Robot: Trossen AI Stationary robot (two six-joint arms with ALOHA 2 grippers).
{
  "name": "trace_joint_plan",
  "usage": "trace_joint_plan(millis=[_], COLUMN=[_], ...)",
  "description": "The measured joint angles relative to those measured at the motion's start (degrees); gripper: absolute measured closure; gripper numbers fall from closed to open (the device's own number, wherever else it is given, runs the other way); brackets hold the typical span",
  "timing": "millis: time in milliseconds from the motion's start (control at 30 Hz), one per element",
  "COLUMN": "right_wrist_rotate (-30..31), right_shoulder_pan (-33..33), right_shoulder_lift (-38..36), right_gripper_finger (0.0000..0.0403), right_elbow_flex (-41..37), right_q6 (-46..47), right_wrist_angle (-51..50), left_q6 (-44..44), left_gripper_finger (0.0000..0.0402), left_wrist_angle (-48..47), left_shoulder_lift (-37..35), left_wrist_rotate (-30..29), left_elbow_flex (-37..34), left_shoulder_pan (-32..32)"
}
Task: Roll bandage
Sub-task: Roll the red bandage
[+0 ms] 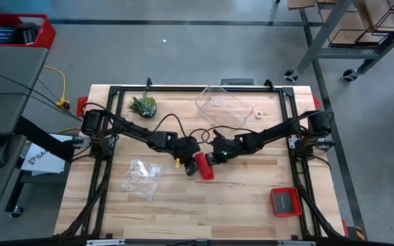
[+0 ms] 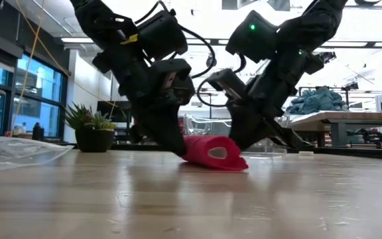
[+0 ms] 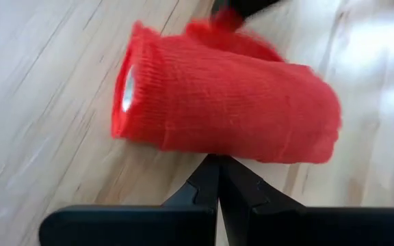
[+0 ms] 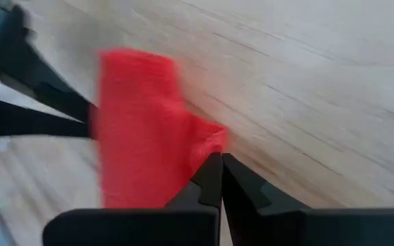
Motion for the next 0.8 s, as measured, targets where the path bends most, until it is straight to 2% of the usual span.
trace_joint_plan(millis=[400, 800], right_wrist_rotate=[-1.8, -4.6], right_shoulder_pan=[0.0, -0.4], right_shoulder_lift=[0.0, -4.4], right_gripper_finger=[0.0403, 0.0403], right_elbow_flex=[1.4, 1.9], right_q6=[1.1, -3.5], right_wrist_angle=[2.9, -3.2], left_q6=[4.6, 9.1], left_gripper_finger=[0.0402, 0.0401], left_wrist_angle=[-0.2, -3.3], left_shoulder_lift=[0.0, 0.0], left_wrist_rotate=[1.1, -0.8], left_elbow_flex=[5.6, 5.9], left_shoulder_pan=[-0.1, -0.2])
